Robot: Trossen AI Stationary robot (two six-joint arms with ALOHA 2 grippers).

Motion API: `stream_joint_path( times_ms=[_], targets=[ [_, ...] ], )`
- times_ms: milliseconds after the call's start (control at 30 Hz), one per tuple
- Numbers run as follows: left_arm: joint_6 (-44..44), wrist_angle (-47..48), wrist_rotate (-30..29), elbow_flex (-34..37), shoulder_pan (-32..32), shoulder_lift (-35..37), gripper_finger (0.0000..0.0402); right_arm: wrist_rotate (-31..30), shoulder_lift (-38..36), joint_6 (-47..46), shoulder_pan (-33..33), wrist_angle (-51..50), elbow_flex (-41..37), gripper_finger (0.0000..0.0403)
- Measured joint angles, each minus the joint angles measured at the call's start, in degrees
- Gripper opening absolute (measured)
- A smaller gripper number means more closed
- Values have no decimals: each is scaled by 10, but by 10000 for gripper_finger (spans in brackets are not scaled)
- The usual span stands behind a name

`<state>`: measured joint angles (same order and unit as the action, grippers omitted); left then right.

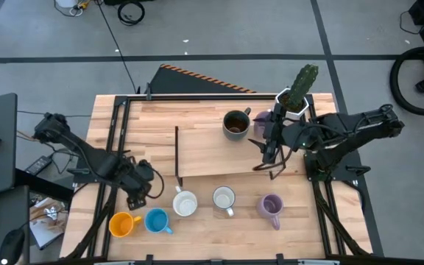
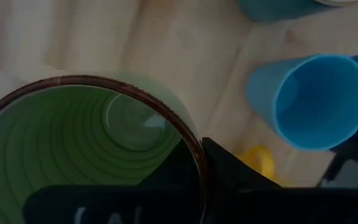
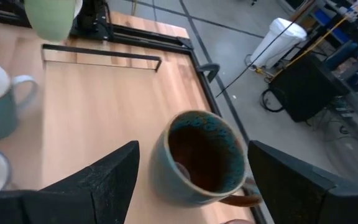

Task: Place coffee mugs
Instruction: Put the light green mug on the shelf

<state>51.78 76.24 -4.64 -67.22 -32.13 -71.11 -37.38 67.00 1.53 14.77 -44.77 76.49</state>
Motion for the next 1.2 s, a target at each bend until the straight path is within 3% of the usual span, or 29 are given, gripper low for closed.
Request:
stream_joint_path(
  times_ms=[133,333,600,900,1200],
  targets=[
    [-89,66,-31,-52,22,0,26,7,0,25,-30,2,0,306],
    [-248,89,-54,-116,55,0,26,75,0,25,-72,2,0,306],
    [-380,105,-58,-155,121,0,25,76,0,3,-82,2,0,306],
    [-468,129,-65,-203,197,0,25,76,0,-13,-82,6,0,306],
    [-552,107,-59,-343,285,-46,25,74,0,-4,-93,42,0,306]
  ],
)
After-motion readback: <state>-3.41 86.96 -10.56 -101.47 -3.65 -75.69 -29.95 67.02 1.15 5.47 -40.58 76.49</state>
